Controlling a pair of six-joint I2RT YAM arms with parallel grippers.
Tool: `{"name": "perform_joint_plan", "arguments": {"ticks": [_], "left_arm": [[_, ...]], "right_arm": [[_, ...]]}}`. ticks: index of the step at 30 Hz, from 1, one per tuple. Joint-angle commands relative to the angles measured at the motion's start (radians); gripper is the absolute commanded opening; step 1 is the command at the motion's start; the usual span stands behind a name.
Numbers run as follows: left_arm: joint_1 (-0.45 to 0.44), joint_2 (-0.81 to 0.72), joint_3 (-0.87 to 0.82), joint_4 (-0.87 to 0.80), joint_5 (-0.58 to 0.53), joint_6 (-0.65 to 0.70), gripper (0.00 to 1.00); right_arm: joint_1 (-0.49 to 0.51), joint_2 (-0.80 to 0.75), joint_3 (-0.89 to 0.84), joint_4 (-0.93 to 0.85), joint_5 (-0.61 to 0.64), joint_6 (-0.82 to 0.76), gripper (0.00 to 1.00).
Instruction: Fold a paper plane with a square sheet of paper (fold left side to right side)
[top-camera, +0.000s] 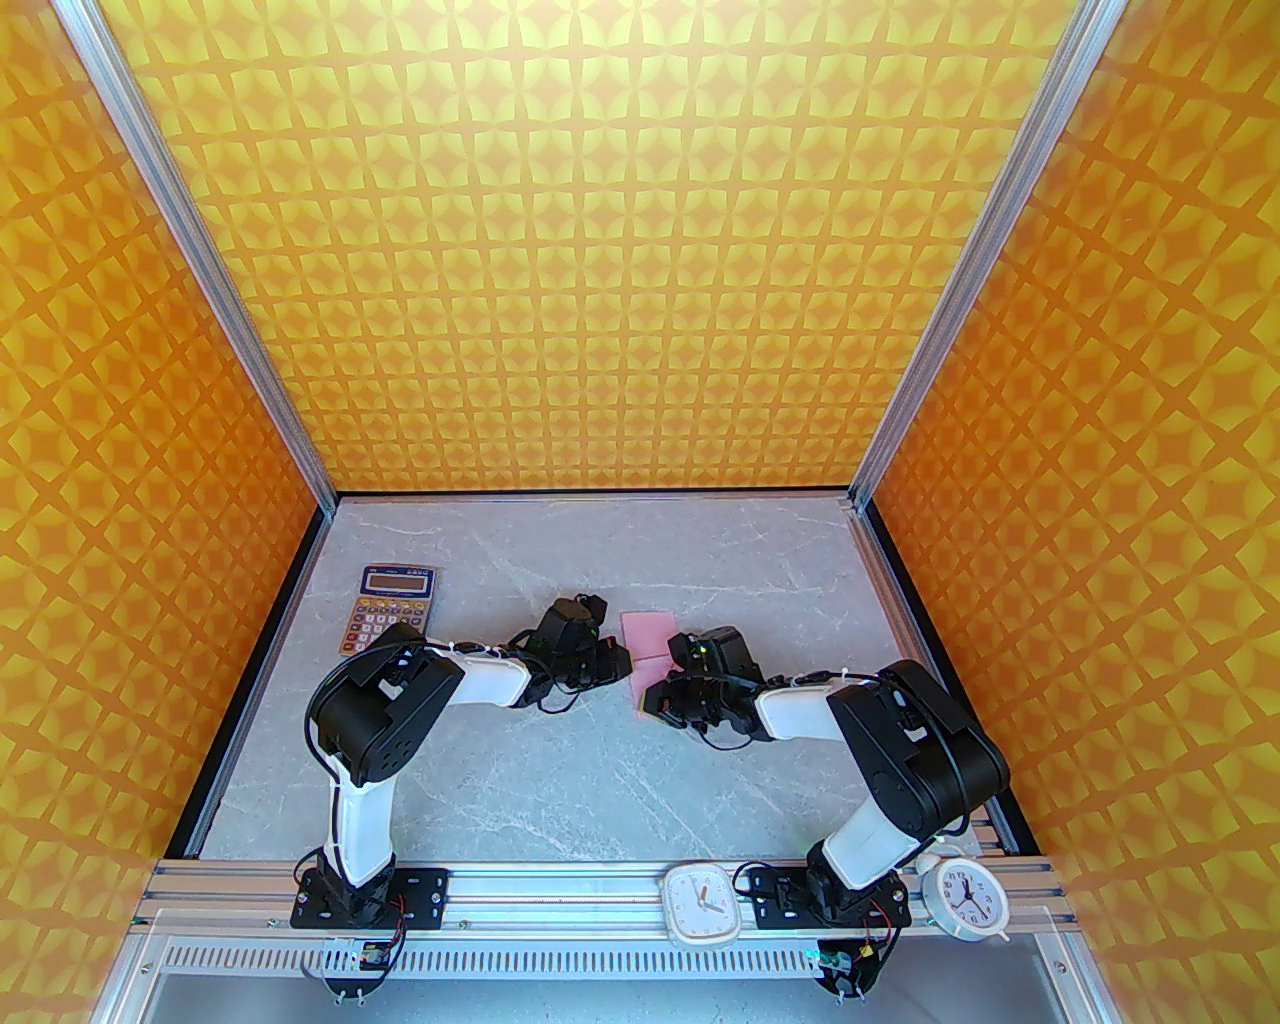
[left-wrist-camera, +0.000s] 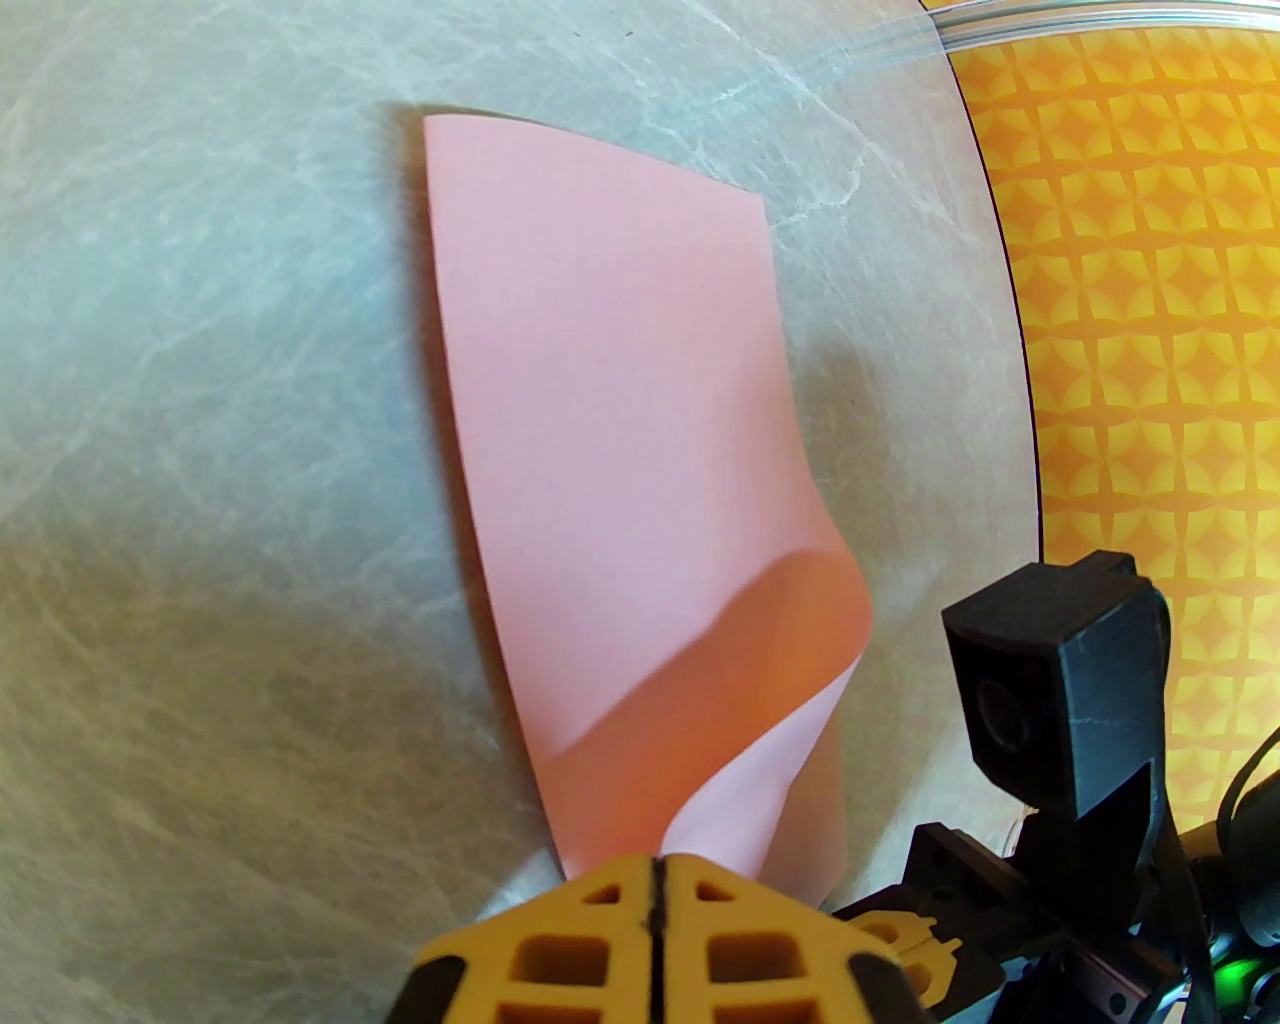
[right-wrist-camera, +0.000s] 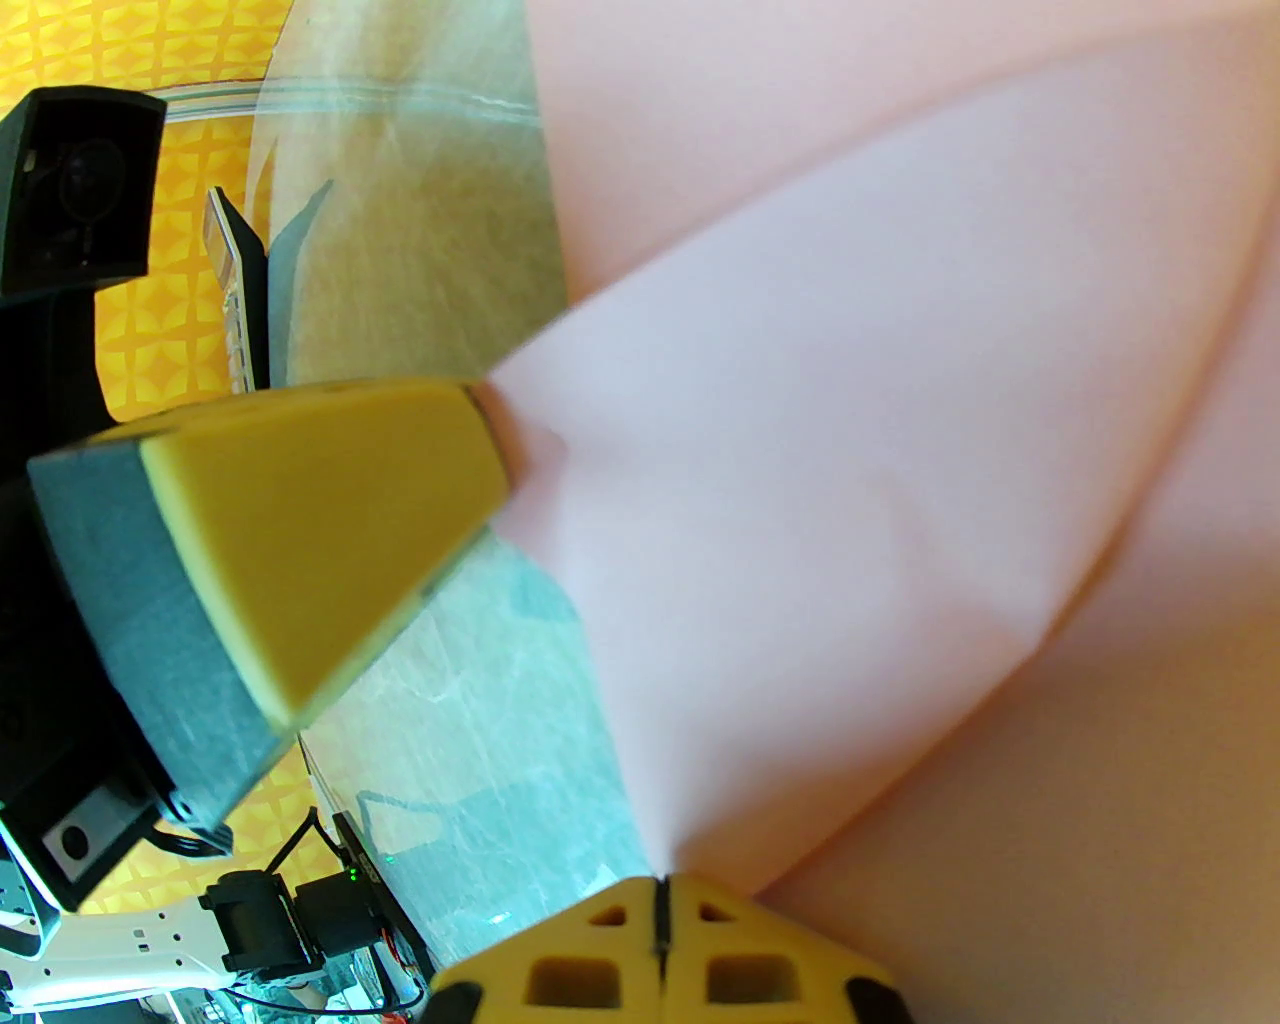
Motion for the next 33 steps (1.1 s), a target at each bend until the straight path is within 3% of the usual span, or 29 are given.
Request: {"name": "perform_joint_plan", "arguments": {"ticks": [1,33], "left_arm": [[0.006,0.034,0.028,0.013,0.016,0.017,0.06],[0.007,0.047,0.046,0.013,0.019,0.022,0.05]], "right_arm": [[0.007,-0.01,-0.013,-0.015,0.019,-0.018,0.03],[0.014,-0.013,-0.009,-0.007,0.03,-0.013,0.06]]}}
